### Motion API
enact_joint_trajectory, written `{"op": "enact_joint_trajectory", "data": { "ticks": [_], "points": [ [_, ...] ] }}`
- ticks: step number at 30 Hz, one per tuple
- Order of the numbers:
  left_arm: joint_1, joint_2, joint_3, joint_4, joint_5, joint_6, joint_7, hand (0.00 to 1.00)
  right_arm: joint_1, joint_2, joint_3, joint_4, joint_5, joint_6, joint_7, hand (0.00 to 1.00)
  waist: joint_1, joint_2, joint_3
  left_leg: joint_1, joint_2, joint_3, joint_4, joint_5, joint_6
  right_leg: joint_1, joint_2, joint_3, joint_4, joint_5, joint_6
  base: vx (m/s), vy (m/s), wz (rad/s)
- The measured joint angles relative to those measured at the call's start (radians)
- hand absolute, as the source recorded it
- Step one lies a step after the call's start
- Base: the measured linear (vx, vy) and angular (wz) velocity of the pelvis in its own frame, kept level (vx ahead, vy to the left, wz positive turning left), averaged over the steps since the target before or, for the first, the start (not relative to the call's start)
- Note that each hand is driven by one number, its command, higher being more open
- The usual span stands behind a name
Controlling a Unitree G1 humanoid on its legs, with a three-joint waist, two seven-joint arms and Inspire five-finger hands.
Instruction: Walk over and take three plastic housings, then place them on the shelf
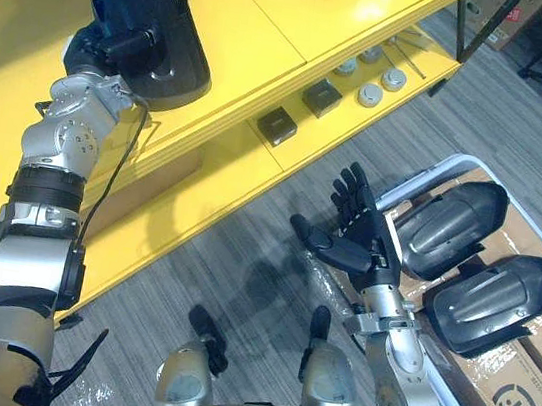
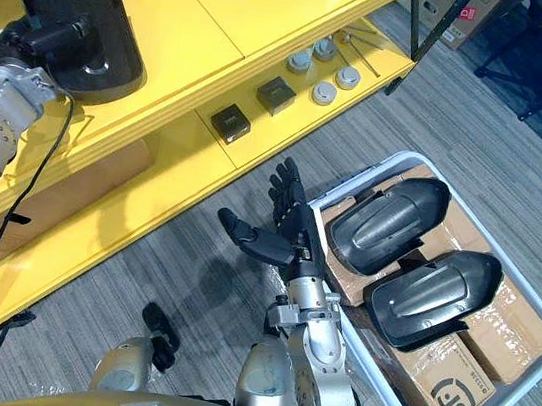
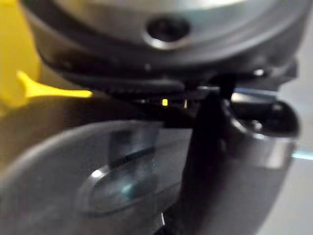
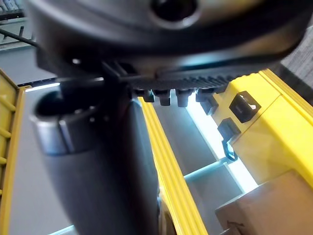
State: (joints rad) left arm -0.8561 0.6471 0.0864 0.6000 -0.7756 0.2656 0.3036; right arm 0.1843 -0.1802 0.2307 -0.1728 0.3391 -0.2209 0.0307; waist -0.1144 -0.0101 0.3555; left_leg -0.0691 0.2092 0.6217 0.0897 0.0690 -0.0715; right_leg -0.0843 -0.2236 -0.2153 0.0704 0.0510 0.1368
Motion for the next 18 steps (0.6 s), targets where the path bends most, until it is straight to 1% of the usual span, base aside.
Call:
{"op": "enact_joint_trajectory", "data": {
  "ticks": [6, 11, 12, 18],
  "points": [
    [-0.004, 0.018, 0.013, 0.0, 0.04, -0.003, 0.034, 1.0, -0.003, -0.001, 0.01, -0.004, 0.0, 0.0, -0.001, 1.0, 0.0, 0.002, 0.008, 0.0, 0.0, -0.001, 0.0, 0.0, 0.0, 0.001, 0.0, -0.001, 0.0, 0.0, 0.0, 0.0, 0.0, 0.0],
    [-0.005, 0.032, 0.02, 0.024, 0.044, 0.008, 0.039, 1.0, 0.003, -0.001, 0.021, -0.024, 0.001, 0.018, 0.0, 1.0, 0.0, 0.002, 0.008, 0.009, 0.0, -0.012, 0.0, 0.0, 0.0, 0.021, 0.0, -0.012, -0.002, 0.0, 0.0, -0.01, 0.006, 0.05],
    [-0.005, 0.032, 0.031, 0.025, 0.045, 0.019, 0.041, 1.0, 0.004, -0.001, 0.026, -0.029, 0.001, 0.018, 0.001, 1.0, 0.0, 0.002, 0.008, 0.01, 0.0, -0.016, 0.0, 0.001, 0.001, 0.024, 0.0, -0.015, -0.003, 0.0, 0.0, -0.02, 0.008, 0.07],
    [-0.005, 0.039, 0.051, 0.038, 0.112, 0.024, 0.031, 1.0, 0.025, 0.0, 0.06, -0.029, 0.0, 0.019, 0.001, 1.0, 0.006, 0.002, 0.008, 0.045, -0.005, -0.021, -0.011, 0.003, 0.0, 0.065, 0.0, -0.024, -0.02, 0.0, 0.0, -0.01, 0.003, 0.02]
  ]
}}
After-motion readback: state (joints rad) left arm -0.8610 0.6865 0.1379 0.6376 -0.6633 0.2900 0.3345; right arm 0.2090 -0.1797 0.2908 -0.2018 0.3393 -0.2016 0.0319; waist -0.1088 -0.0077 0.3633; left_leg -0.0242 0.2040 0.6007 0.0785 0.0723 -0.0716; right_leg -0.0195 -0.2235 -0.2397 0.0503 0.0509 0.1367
